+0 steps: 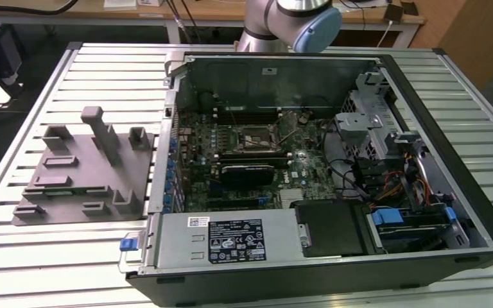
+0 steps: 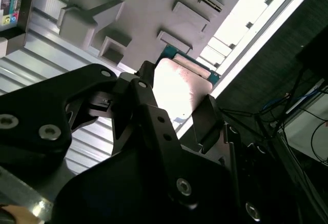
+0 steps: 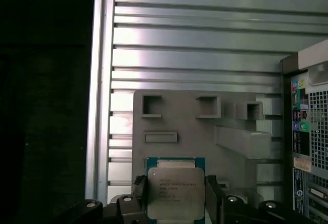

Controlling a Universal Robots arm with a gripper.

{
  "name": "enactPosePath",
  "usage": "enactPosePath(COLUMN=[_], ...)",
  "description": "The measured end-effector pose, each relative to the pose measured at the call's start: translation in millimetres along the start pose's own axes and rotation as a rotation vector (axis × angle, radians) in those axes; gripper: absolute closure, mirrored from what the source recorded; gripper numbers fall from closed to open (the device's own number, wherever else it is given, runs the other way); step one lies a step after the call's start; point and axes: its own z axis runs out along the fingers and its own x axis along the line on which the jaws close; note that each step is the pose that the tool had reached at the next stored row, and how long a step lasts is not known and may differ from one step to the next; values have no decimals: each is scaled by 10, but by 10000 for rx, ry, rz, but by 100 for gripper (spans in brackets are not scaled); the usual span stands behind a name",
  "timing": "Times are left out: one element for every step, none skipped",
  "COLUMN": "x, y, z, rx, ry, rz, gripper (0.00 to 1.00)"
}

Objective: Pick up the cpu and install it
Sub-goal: 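Pick up the cpu and move it towards the insertion slot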

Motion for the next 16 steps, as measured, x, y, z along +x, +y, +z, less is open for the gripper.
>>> enactPosePath(x=[-17,-40,-65,-91,-118,-149,-183,-220,-258,-296,-334,-376,-416,-457,-498,-540], y=[-1,-1,-1,-2,-2,-2,-2,-3,-3,-4,-4,-4,-4,-5,-5,-6], z=[2,3,4,5,7,8,10,11,13,16,18,20,22,24,26,27], rx=[-1,-1,0,-1,-1,-1,-1,-1,-1,-1,-1,0,-1,-1,-1,0], ry=[-1,-1,0,0,-2,-1,-1,0,0,-1,-1,0,0,-1,0,1], rz=[-1,-1,0,-1,-1,-1,-1,-1,-1,-1,0,0,-1,-1,-1,0], gripper=[46,46,46,46,46,46,46,46,46,46,46,46,46,46,46,46])
